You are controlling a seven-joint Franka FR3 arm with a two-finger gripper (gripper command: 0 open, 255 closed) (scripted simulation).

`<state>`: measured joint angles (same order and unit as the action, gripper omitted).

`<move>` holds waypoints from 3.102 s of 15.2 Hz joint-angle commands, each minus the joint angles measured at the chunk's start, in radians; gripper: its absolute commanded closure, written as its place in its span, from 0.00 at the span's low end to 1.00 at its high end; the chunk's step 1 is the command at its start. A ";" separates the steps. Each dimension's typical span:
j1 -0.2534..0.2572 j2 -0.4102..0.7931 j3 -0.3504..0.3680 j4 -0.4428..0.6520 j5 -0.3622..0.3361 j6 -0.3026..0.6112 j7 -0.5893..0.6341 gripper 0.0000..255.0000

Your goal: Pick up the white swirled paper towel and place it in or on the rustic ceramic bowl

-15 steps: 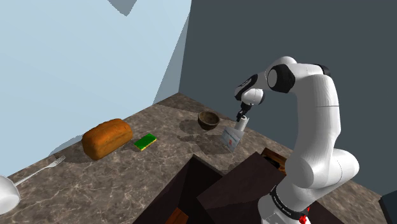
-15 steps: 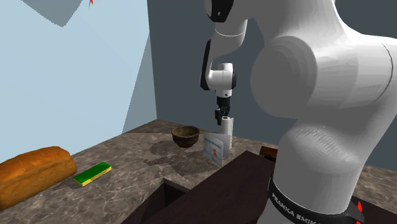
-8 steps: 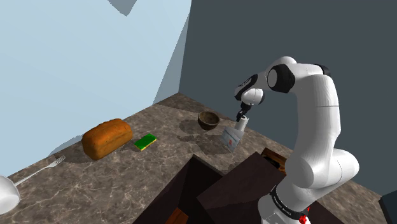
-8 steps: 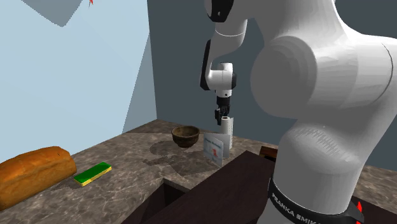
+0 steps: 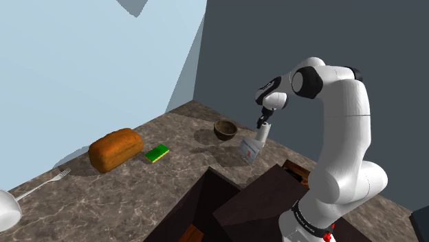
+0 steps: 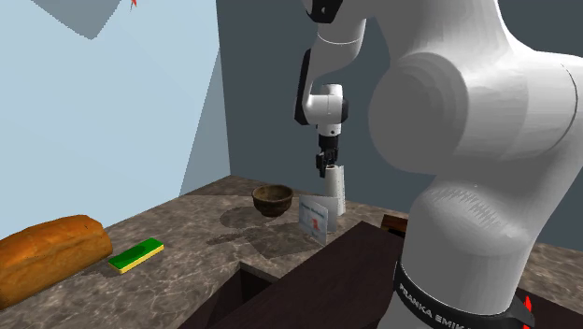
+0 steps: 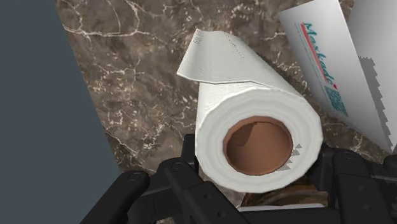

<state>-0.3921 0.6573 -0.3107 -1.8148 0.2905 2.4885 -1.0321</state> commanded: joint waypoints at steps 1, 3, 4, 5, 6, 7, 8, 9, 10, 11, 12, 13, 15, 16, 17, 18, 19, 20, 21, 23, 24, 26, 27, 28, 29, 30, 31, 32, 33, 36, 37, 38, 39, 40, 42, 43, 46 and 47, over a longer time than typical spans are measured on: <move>0.006 -0.020 -0.007 -0.005 -0.007 -0.015 0.005 1.00; 0.011 -0.039 -0.014 -0.007 -0.015 -0.033 0.010 1.00; 0.013 -0.049 -0.017 -0.008 -0.019 -0.041 0.012 1.00; 0.016 -0.059 -0.021 -0.008 -0.023 -0.050 0.015 1.00; 0.018 -0.068 -0.024 -0.008 -0.027 -0.059 0.017 1.00; 0.020 -0.077 -0.027 -0.009 -0.031 -0.068 0.020 1.00; 0.023 -0.087 -0.030 -0.008 -0.035 -0.077 0.022 1.00; 0.025 -0.096 -0.033 -0.008 -0.039 -0.087 0.025 1.00; 0.027 -0.105 -0.036 -0.007 -0.043 -0.096 0.027 1.00; 0.029 -0.113 -0.039 -0.007 -0.047 -0.105 0.030 1.00; 0.031 -0.122 -0.042 -0.006 -0.051 -0.115 0.032 1.00; 0.033 -0.131 -0.045 -0.004 -0.055 -0.124 0.035 1.00; 0.037 -0.148 -0.051 -0.001 -0.063 -0.144 0.039 1.00; 0.039 -0.156 -0.053 0.001 -0.067 -0.153 0.042 1.00; 0.041 -0.164 -0.056 0.003 -0.071 -0.163 0.044 1.00; 0.042 -0.172 -0.058 0.006 -0.075 -0.173 0.047 1.00; 0.044 -0.180 -0.061 0.008 -0.079 -0.183 0.049 1.00; 0.046 -0.187 -0.063 0.011 -0.082 -0.194 0.052 1.00; 0.047 -0.195 -0.065 0.014 -0.086 -0.204 0.054 1.00; 0.050 -0.210 -0.070 0.021 -0.094 -0.225 0.058 1.00; 0.052 -0.217 -0.072 0.025 -0.097 -0.235 0.061 1.00; 0.054 -0.230 -0.075 0.033 -0.104 -0.256 0.065 1.00; 0.055 -0.233 -0.076 0.035 -0.106 -0.260 0.066 1.00; 0.066 -0.226 -0.072 0.058 -0.108 -0.276 0.086 1.00; 0.077 -0.218 -0.068 0.082 -0.110 -0.292 0.106 1.00; 0.088 -0.209 -0.063 0.107 -0.112 -0.308 0.126 1.00; 0.098 -0.199 -0.059 0.134 -0.114 -0.325 0.145 1.00; 0.108 -0.188 -0.054 0.163 -0.115 -0.342 0.164 1.00; 0.117 -0.176 -0.050 0.193 -0.116 -0.361 0.182 1.00; 0.142 -0.133 -0.036 0.296 -0.117 -0.419 0.236 1.00; 0.149 -0.116 -0.031 0.334 -0.116 -0.441 0.253 1.00; 0.156 -0.098 -0.027 0.375 -0.116 -0.463 0.270 1.00; 0.162 -0.078 -0.022 0.418 -0.115 -0.486 0.287 1.00; 0.167 -0.056 -0.017 0.465 -0.114 -0.511 0.304 1.00; 0.175 -0.007 -0.008 0.569 -0.111 -0.565 0.337 1.00; 0.177 0.022 -0.003 0.628 -0.109 -0.595 0.354 1.00; 0.172 0.162 0.017 0.908 -0.100 -0.732 0.416 1.00; 0.175 0.160 0.017 0.890 -0.100 -0.717 0.415 1.00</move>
<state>-0.2147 0.7889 -0.2972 -0.9769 0.1886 1.7960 -0.6284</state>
